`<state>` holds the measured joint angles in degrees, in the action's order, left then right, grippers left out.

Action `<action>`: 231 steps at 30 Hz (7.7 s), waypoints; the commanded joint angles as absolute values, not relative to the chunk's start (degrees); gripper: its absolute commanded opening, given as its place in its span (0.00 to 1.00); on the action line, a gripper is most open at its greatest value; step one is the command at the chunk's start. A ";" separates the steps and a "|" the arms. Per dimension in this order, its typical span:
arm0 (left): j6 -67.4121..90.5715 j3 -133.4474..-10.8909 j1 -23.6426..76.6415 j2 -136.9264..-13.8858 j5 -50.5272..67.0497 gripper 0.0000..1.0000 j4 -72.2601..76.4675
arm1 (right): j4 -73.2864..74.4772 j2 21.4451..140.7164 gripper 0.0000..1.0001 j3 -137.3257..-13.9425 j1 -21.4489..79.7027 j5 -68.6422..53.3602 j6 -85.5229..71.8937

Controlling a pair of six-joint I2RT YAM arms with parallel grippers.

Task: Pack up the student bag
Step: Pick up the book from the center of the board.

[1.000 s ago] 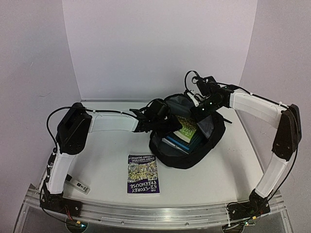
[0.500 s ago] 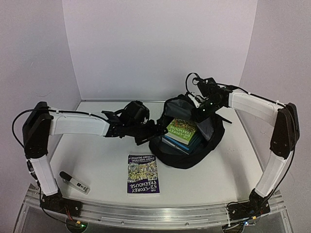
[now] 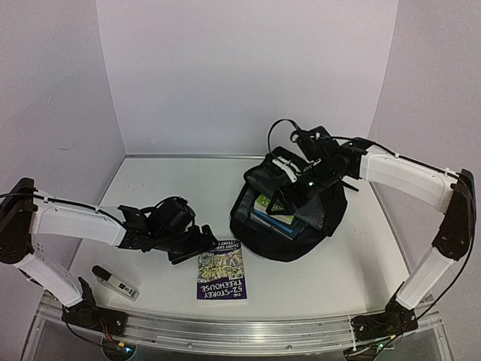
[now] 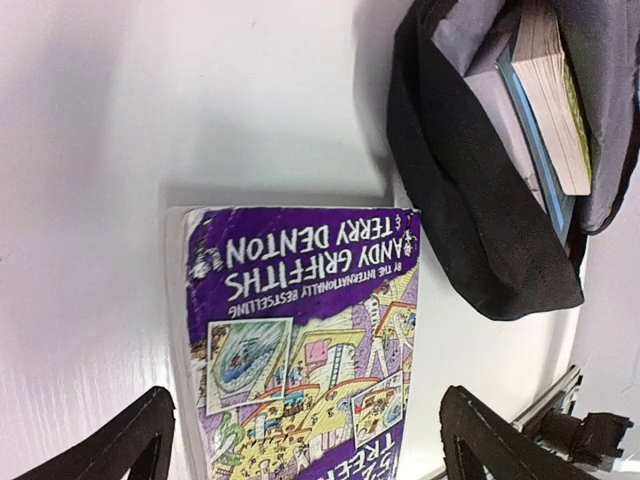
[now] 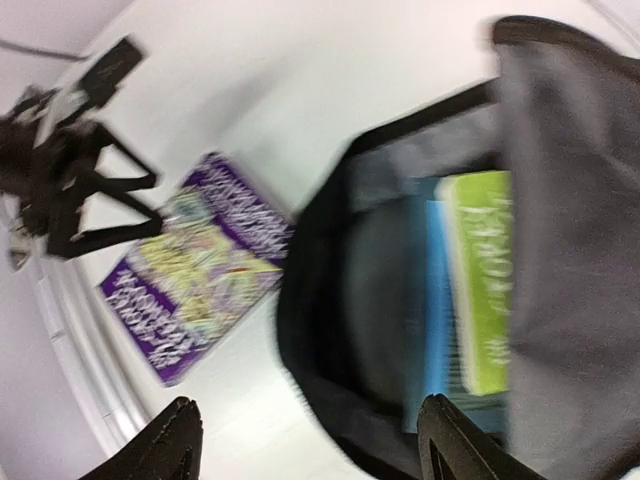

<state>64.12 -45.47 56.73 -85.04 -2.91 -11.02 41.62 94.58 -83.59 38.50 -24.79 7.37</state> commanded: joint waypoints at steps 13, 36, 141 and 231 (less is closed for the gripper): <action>69.59 -37.60 56.97 -83.83 -3.23 0.70 -2.93 | 38.65 102.09 0.67 -75.07 52.41 -41.10 10.62; 70.72 -34.40 58.75 -90.49 1.24 0.42 11.97 | 34.79 119.37 0.57 -80.61 56.68 -35.26 10.18; 32.64 -47.23 63.80 -65.83 10.05 0.00 14.86 | 32.09 91.11 0.88 -76.58 38.21 -67.62 -11.74; 56.78 -30.30 59.81 -75.67 3.22 0.00 65.30 | 14.66 86.72 0.53 -80.40 29.82 -58.48 -26.62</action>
